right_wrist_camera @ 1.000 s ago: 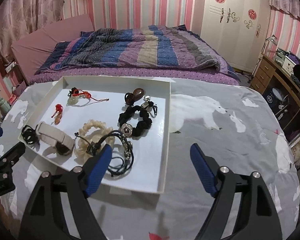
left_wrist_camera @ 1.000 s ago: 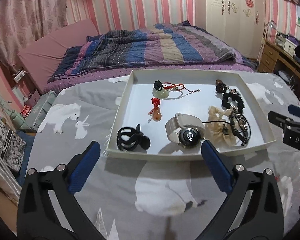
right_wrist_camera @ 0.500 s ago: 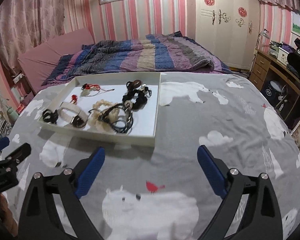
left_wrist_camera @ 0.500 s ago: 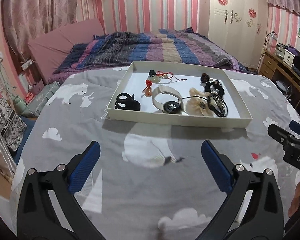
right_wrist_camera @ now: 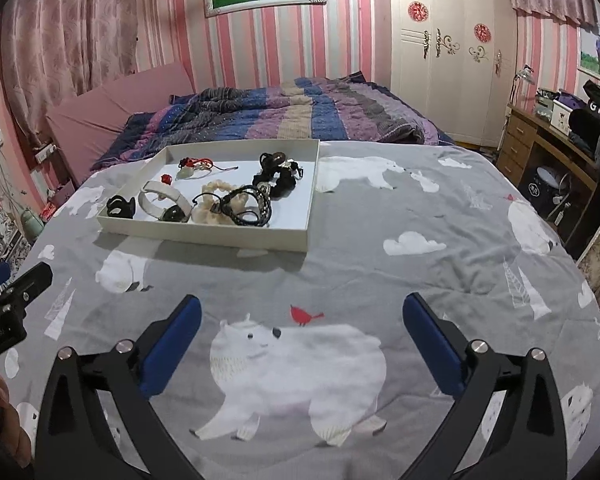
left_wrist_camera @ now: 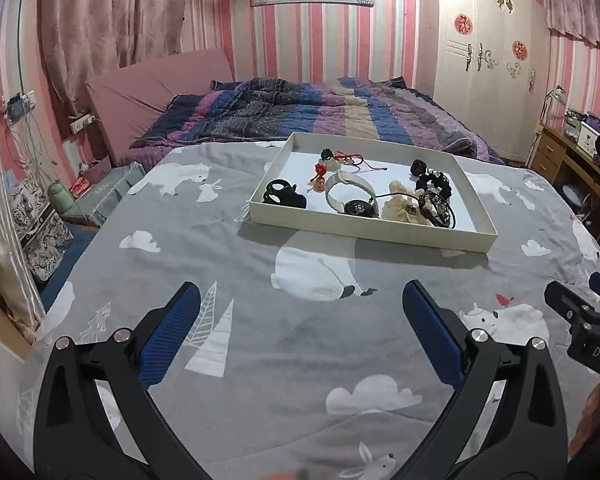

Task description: Organize jewelry

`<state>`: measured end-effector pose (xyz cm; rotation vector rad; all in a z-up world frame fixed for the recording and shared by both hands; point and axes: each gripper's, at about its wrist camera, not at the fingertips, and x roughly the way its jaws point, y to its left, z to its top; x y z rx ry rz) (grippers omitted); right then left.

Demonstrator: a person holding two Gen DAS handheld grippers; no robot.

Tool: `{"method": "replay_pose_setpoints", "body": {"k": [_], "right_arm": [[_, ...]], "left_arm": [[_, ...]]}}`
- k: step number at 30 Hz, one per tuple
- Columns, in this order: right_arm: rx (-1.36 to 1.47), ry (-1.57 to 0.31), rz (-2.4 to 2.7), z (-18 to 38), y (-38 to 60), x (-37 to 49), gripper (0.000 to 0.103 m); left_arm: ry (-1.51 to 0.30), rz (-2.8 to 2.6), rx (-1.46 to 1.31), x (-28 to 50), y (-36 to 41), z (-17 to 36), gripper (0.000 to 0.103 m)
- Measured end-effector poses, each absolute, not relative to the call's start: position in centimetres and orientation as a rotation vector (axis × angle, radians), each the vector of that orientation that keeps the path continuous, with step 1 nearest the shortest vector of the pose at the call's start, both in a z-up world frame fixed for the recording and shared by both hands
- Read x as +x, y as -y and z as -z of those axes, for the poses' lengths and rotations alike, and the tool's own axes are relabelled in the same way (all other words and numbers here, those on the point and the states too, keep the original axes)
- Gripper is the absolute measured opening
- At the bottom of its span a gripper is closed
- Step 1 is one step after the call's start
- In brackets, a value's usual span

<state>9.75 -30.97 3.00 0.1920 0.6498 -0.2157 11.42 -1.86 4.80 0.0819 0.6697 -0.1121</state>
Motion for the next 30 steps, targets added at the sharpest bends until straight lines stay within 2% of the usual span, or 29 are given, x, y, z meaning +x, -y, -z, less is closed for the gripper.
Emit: {"method": "replay_pose_setpoints", "body": {"k": [6,15,30], "right_arm": [[0.202,-0.683,0.220,-1.9,30.7,10.0,0.101],[0.159,-0.588,0.258,-2.9,30.2,9.0,0.101],[0.187,-0.573,0.250,-3.1,30.9,8.8,0.101]], "left_arm": [[-0.650,0.125,0.127,10.5,2.5,-4.3,0.100],[-0.670,0.129,0.138,10.5,2.6,-3.2,0.100],[-0.671,0.171,0.122,10.4,3.1,-2.9,0.100]]}}
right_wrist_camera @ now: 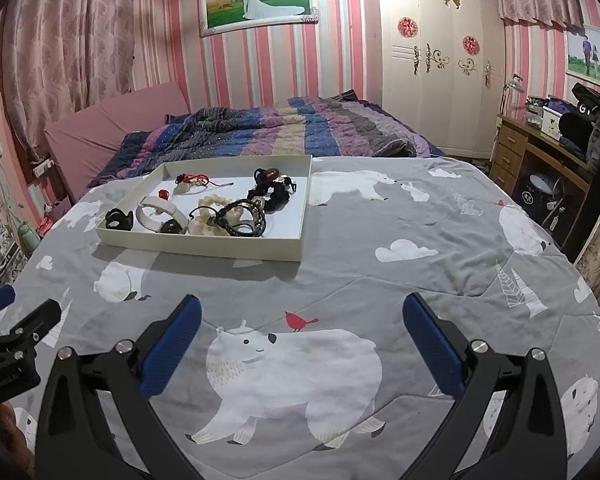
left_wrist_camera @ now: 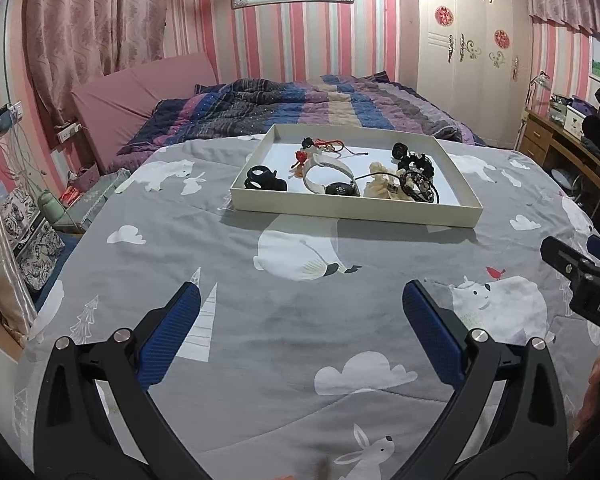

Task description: Organize jewelry

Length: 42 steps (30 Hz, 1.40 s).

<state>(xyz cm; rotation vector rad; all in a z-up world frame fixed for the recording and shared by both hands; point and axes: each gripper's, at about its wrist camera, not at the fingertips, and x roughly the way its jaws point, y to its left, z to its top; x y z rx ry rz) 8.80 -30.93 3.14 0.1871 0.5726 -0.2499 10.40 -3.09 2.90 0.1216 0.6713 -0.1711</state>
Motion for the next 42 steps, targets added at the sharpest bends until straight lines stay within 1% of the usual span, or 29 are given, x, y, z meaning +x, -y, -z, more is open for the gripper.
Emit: {"method": "replay_pose_setpoints", "body": {"k": [22,42], "right_arm": [[0.136,-0.591,0.259,-2.70,30.24,9.08,0.101],[0.148,-0.591,0.265,-2.78,30.61,9.04,0.101]], "left_arm": [[-0.682,0.157,0.125,10.82,2.90,-2.63,0.100],[-0.666,0.147,0.133,10.62,2.87,-2.84,0.100]]}}
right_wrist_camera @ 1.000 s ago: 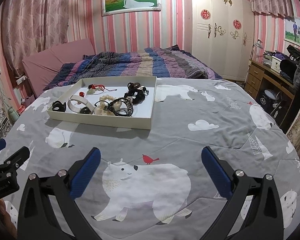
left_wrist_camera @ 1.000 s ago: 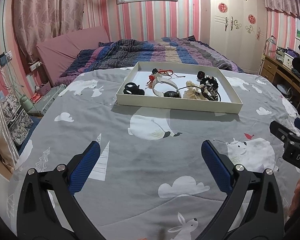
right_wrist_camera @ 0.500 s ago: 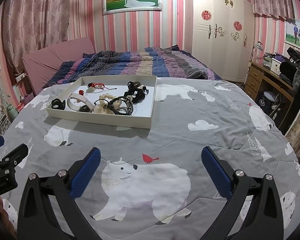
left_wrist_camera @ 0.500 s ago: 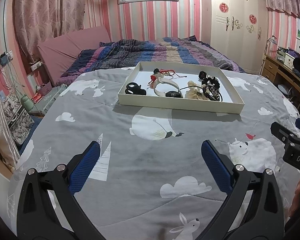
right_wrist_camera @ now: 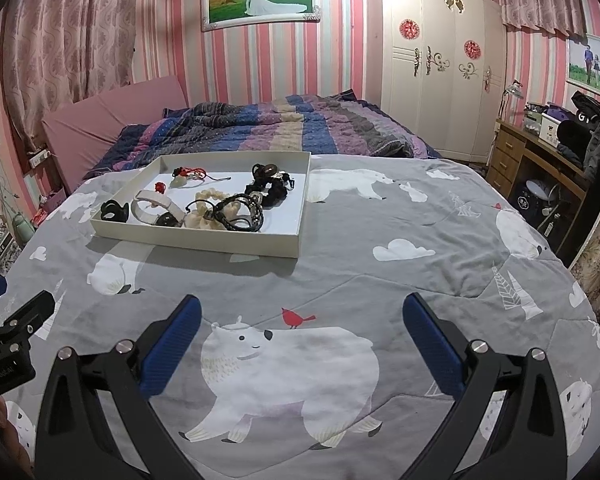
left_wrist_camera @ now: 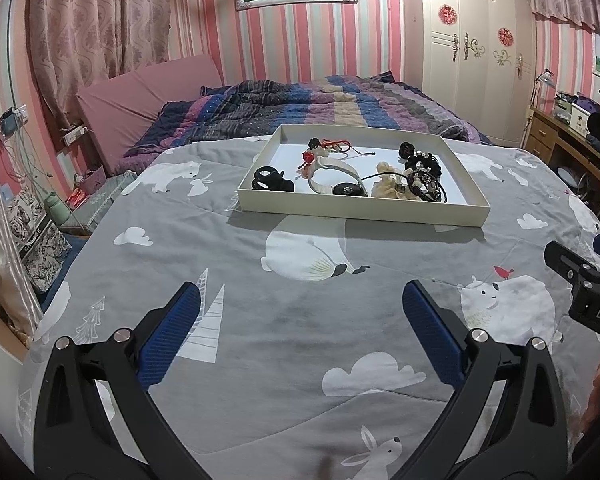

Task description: Organize jewelry

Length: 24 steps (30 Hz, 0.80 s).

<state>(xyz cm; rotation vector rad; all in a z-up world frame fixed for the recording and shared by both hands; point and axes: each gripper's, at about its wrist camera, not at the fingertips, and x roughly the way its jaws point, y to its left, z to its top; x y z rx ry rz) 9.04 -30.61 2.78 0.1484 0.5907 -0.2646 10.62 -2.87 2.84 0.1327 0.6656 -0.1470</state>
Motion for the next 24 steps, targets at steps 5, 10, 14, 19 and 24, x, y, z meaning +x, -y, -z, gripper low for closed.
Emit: {"method": "replay_pose_setpoints", "body": {"k": [5,10,14,19,24], "right_arm": [[0.150,-0.592,0.265,-2.82,30.65,9.06,0.101],[0.150,-0.592,0.264,-2.84,30.66,9.05,0.101],[0.150,-0.592,0.265,-2.84,30.69,9.05,0.101],[0.149,-0.591,0.266,-2.84,30.67,9.04,0.101],[0.149,-0.591,0.266,-2.84,30.69,9.04,0.101]], "left_arm": [[-0.663,0.145,0.136,10.63,2.89,-2.83,0.100],[-0.663,0.145,0.136,10.61,2.92,-2.81,0.100],[-0.663,0.144,0.138,10.65,2.94,-2.78,0.100],[-0.662,0.143,0.139,10.69,2.95,-2.78,0.100],[-0.660,0.141,0.137,10.82,2.86,-2.72,0.100]]}}
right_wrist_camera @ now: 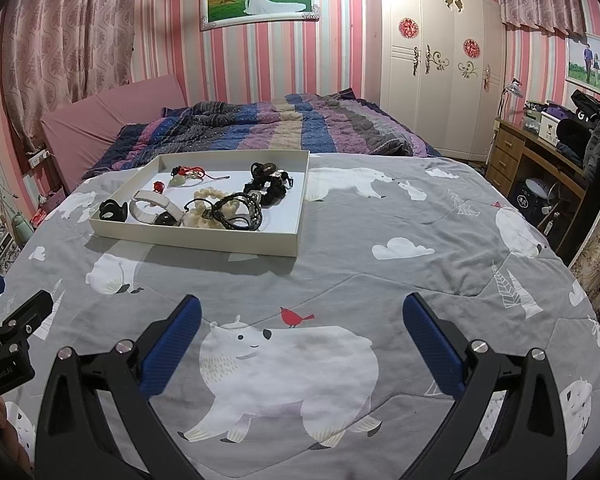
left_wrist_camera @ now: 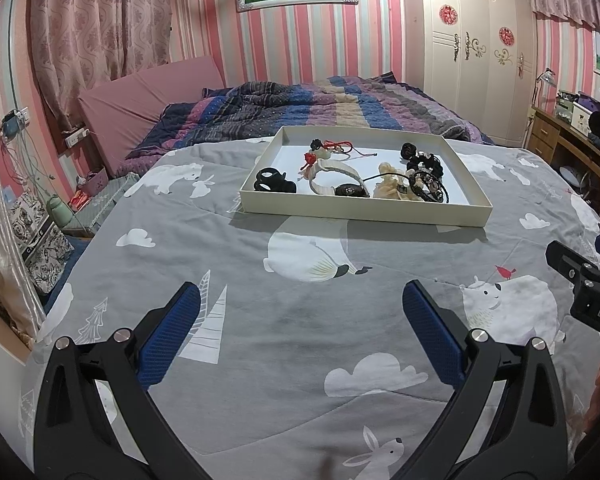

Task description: Organize jewelry

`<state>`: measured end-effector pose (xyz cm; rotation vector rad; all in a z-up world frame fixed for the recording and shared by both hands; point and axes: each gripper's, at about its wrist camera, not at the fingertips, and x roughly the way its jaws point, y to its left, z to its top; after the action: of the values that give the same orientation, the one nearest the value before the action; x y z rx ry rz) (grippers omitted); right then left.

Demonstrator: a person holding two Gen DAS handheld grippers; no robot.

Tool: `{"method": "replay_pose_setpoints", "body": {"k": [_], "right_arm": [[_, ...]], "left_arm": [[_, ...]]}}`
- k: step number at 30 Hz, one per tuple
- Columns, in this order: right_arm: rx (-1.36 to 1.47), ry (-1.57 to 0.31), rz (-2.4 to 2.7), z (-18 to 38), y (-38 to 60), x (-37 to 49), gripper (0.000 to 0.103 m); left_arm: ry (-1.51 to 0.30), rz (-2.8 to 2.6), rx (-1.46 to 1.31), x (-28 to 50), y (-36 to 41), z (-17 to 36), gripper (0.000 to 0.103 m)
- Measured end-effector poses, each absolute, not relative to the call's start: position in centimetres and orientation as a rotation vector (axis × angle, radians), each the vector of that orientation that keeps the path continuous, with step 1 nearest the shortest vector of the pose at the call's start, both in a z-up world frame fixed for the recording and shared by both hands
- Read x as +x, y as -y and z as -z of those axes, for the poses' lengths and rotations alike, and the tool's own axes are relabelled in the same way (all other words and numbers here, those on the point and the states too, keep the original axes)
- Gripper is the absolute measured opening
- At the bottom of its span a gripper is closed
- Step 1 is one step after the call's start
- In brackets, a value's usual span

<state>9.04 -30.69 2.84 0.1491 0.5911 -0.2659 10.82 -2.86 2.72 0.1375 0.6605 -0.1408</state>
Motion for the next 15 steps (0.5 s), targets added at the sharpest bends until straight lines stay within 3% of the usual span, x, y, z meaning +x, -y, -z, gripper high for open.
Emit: {"method": "replay_pose_setpoints", "body": {"k": [15], "right_arm": [[0.150,-0.591,0.265,-2.83,30.72,9.04,0.101]], "left_arm": [[-0.640,0.125,0.144,10.58,2.94,-2.90,0.100]]}}
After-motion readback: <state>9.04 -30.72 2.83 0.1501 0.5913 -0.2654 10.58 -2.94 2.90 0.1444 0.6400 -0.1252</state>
